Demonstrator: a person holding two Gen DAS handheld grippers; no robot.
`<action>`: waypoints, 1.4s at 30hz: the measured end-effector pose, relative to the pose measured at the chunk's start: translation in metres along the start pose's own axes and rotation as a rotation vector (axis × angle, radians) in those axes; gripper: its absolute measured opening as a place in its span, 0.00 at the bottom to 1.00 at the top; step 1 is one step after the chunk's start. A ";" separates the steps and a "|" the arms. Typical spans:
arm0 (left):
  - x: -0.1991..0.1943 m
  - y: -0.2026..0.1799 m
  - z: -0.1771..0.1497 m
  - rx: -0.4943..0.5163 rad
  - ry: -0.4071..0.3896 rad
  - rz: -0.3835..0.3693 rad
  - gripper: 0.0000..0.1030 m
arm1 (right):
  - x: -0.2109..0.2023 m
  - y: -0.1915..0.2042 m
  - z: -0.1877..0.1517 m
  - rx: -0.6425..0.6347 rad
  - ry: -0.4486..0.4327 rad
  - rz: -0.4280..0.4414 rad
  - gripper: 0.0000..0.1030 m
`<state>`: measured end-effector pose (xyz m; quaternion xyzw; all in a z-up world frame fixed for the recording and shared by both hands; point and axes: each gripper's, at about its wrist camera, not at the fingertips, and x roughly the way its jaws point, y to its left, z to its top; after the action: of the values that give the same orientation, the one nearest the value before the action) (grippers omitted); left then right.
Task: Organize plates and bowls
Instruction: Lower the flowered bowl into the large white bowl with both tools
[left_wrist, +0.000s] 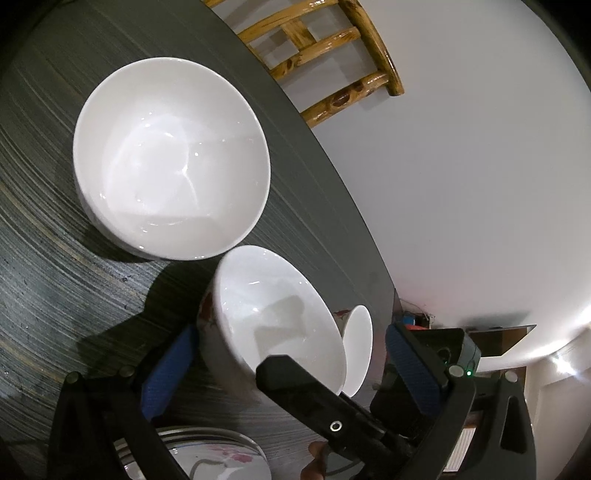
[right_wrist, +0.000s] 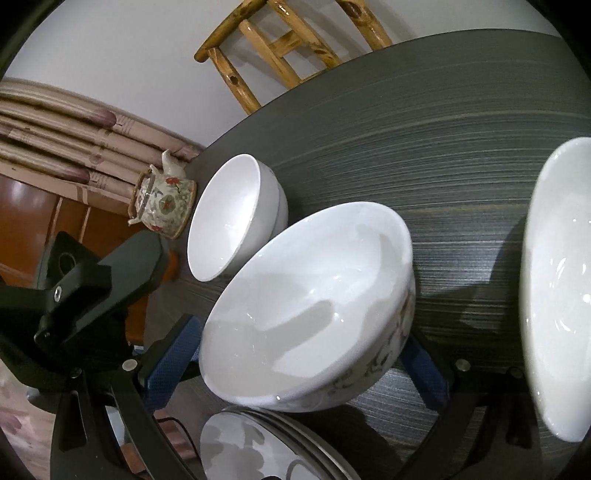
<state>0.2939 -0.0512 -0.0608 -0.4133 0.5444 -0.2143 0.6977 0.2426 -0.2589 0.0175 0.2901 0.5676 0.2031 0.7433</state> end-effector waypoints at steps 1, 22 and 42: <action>0.000 0.000 0.000 -0.001 0.002 0.001 1.00 | 0.000 -0.001 0.000 0.000 0.001 0.001 1.00; -0.018 -0.018 -0.007 0.041 -0.024 -0.004 1.00 | -0.017 0.012 -0.003 -0.017 -0.014 0.016 1.00; -0.062 -0.055 0.016 0.072 -0.089 -0.019 1.00 | -0.037 0.061 0.027 -0.093 -0.041 0.030 1.00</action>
<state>0.2983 -0.0306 0.0207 -0.4022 0.5006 -0.2219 0.7338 0.2607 -0.2416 0.0897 0.2679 0.5378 0.2344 0.7643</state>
